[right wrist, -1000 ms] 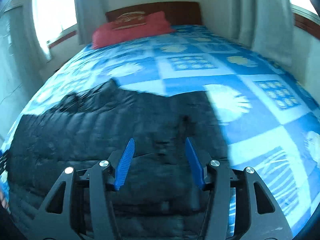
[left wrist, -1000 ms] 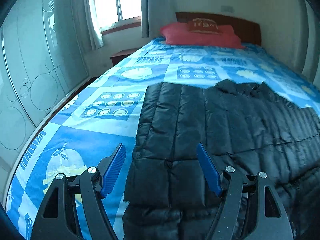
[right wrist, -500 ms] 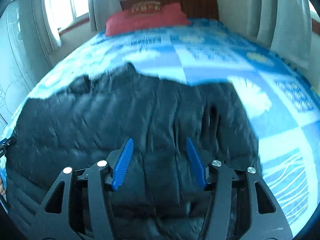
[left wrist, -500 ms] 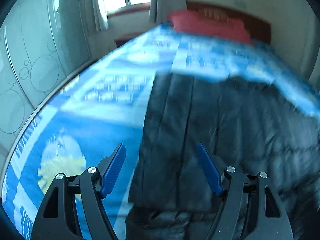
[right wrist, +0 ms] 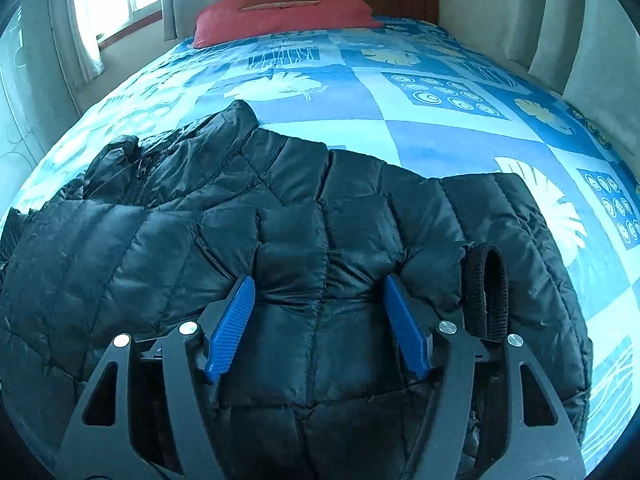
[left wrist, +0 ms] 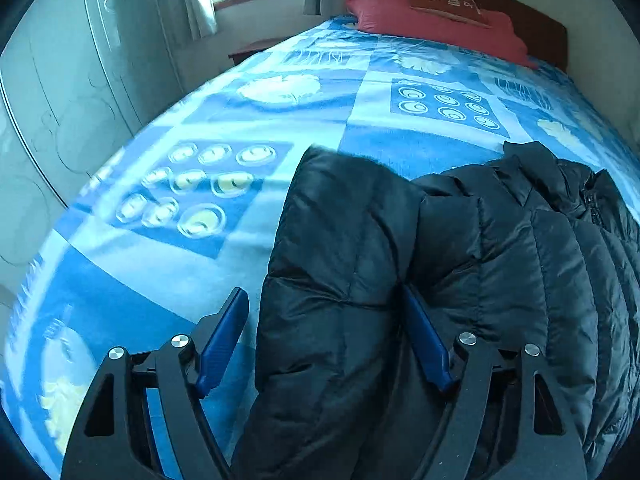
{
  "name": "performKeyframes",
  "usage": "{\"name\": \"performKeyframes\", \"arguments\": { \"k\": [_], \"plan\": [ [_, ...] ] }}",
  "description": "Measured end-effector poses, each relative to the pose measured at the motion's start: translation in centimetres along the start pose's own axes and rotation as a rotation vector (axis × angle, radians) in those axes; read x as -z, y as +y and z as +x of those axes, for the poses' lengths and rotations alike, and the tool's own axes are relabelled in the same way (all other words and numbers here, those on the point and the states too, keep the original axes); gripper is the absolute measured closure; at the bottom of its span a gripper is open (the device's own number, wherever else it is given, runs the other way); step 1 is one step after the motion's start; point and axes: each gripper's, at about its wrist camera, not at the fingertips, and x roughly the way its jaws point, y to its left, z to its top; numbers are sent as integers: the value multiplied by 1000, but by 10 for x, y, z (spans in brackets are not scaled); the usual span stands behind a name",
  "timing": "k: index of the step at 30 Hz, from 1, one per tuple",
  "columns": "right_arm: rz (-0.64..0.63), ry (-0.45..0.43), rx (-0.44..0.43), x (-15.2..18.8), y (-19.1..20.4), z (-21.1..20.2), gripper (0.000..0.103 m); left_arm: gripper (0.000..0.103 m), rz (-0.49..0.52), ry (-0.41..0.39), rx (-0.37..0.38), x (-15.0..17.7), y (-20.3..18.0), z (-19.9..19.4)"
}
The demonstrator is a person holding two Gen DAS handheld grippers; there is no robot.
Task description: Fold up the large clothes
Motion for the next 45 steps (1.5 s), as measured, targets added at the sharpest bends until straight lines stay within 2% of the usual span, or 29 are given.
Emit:
{"name": "performKeyframes", "arguments": {
  "k": [2,3,5,7,8,10,11,13,15,18,21,23,24,26,28,30,33,36,38,41,45],
  "plan": [
    [7,-36,-16,-2,7,-18,40,29,5,-17,-59,0,-1,-19],
    [-6,-62,-28,-3,13,-26,40,29,-1,-47,-61,-1,0,-32],
    [-49,-99,-55,-4,33,-37,40,29,-32,-125,-8,2,-3,-61],
    [-77,-95,-110,-4,54,-36,40,28,-56,-147,88,2,-12,-73],
    [-86,-84,-126,-4,62,-33,40,28,-62,-142,157,3,-21,-75],
    [-116,-57,-130,1,80,-20,40,28,-41,-111,194,4,-41,-67],
    [-132,-38,-111,4,86,-13,40,28,-12,-87,191,8,-54,-56],
    [-161,-33,-87,9,93,-3,39,28,50,-55,132,17,-71,-37],
    [-149,-32,-110,7,89,-8,39,28,56,-74,123,21,-72,-36],
    [-117,-71,-131,9,65,-39,39,28,22,-70,173,19,-55,-52],
    [-68,-95,-68,22,25,-57,39,28,-5,-102,169,26,-25,-68],
    [-39,-38,12,33,3,-45,39,28,-36,-95,149,33,-5,-66],
    [-23,16,1,38,-6,-30,38,28,-38,-67,138,37,2,-57],
    [15,1,-69,41,-16,-28,36,28,4,-24,137,46,0,-42],
    [28,-7,-74,38,-18,-45,37,28,17,-44,130,48,0,-52],
    [23,-48,-92,42,-21,-73,36,28,23,-40,161,51,4,-67],
    [-8,-71,-94,71,-38,-126,30,28,20,-48,218,74,28,-100],
    [-1,-33,-73,107,-65,-155,29,28,6,-19,259,111,58,-125],
    [19,10,-53,144,-85,-174,29,28,-2,9,269,145,79,-146],
    [58,57,-11,196,-107,-202,29,28,-29,42,291,188,100,-170],
    [133,110,-2,254,-130,-231,29,28,-74,95,320,241,121,-198]
  ]
}}
